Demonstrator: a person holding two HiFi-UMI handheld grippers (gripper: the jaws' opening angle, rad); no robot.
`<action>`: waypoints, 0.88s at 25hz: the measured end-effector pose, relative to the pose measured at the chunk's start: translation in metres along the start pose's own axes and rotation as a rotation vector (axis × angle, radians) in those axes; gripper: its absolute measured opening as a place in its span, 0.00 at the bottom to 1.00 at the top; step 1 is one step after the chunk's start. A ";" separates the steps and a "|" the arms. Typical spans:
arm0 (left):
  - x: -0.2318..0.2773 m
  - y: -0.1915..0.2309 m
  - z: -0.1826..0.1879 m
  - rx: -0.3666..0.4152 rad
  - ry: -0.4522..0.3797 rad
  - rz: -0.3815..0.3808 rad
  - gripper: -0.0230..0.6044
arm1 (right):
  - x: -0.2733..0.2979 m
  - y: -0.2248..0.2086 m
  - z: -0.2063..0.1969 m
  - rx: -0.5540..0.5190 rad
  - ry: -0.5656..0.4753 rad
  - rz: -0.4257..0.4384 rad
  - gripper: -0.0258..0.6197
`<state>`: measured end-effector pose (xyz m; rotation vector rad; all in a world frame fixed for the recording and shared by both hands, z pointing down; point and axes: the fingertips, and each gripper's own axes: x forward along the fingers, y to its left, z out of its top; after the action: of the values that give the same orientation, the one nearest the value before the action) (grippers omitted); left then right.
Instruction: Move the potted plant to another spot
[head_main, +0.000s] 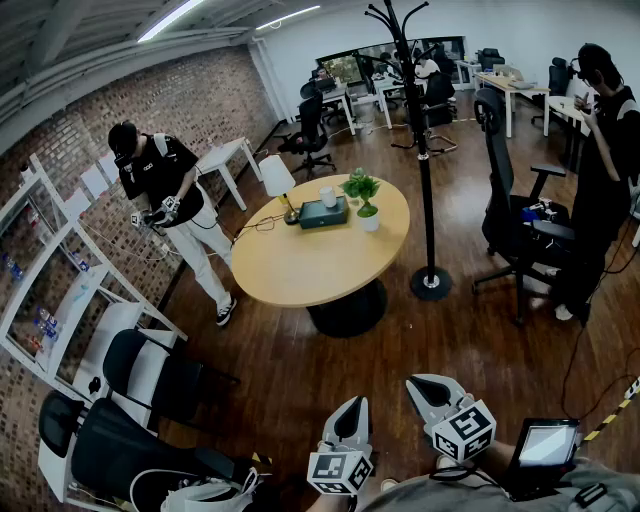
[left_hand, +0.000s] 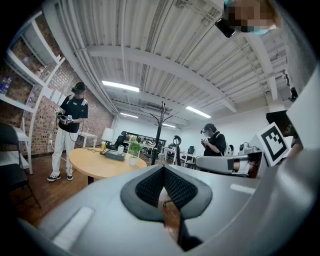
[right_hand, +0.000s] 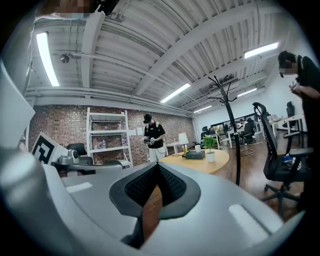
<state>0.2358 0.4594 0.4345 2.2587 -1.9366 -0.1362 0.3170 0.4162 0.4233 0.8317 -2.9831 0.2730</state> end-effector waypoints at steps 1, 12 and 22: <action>0.000 0.000 0.003 0.000 0.001 0.002 0.04 | 0.001 0.000 0.000 0.000 -0.001 0.000 0.05; 0.000 0.015 0.012 -0.004 0.005 0.013 0.04 | 0.017 0.005 -0.002 -0.002 0.007 0.004 0.05; -0.009 0.055 0.020 -0.010 0.002 -0.026 0.04 | 0.054 0.032 -0.005 -0.009 0.011 -0.023 0.05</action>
<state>0.1778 0.4587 0.4246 2.2771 -1.9016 -0.1461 0.2544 0.4163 0.4272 0.8607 -2.9597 0.2626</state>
